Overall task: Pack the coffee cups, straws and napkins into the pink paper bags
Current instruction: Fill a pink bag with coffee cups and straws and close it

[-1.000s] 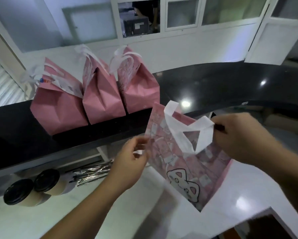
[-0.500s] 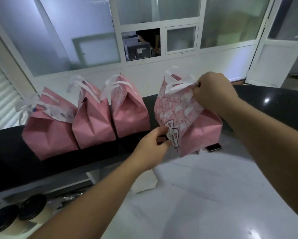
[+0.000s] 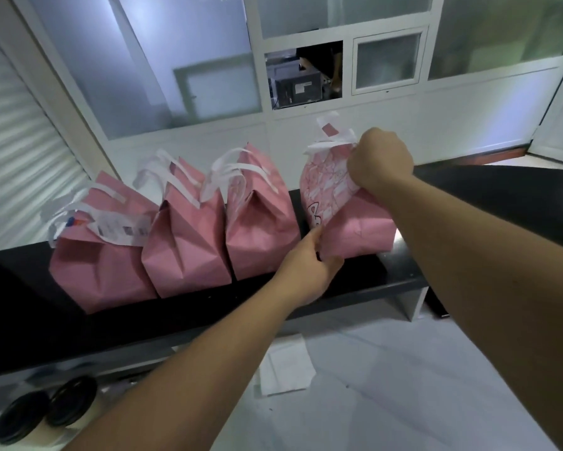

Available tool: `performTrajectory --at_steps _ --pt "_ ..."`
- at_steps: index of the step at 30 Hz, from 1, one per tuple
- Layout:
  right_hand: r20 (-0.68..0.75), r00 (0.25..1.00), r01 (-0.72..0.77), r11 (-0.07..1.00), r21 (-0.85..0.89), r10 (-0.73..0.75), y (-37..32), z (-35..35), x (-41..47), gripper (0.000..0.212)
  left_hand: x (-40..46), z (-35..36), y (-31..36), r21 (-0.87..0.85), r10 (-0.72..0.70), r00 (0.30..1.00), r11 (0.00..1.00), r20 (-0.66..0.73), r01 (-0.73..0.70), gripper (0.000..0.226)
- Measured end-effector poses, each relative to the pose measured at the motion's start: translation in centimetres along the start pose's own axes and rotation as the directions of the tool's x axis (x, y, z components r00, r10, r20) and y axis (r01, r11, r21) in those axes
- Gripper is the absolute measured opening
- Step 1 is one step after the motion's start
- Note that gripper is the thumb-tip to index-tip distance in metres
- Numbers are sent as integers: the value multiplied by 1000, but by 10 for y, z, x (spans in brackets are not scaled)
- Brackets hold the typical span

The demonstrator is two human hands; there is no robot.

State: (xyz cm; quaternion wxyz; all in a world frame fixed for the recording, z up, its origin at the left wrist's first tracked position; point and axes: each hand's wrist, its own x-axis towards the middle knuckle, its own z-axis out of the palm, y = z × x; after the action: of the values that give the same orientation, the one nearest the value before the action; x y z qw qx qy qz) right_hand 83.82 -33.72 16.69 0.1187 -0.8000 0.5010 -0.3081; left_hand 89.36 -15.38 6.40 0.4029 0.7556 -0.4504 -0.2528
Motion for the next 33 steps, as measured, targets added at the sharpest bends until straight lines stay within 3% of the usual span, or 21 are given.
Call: performTrajectory --at_steps 8,15,18,23,27,33 --pt "110 994 -9 997 79 1 -14 40 29 29 19 -5 -9 17 -46 993 999 -105 48 70" --pt "193 981 -16 995 98 -3 -7 42 25 28 14 -4 -12 3 -63 993 998 -98 64 67" --pt "206 977 35 997 74 -50 -8 29 16 45 7 -6 -10 16 -53 993 998 -102 54 65" --pt "154 976 148 988 41 -153 -9 -1 -21 54 -17 -14 -8 17 -60 992 998 -114 62 68" --pt "124 976 173 984 51 -178 -2 -20 -69 42 -42 -20 -8 117 -49 986 991 -159 68 63" --pt "218 966 148 989 -19 -140 41 -10 -175 41 -78 -18 -21 321 -18 993 945 -119 56 68"
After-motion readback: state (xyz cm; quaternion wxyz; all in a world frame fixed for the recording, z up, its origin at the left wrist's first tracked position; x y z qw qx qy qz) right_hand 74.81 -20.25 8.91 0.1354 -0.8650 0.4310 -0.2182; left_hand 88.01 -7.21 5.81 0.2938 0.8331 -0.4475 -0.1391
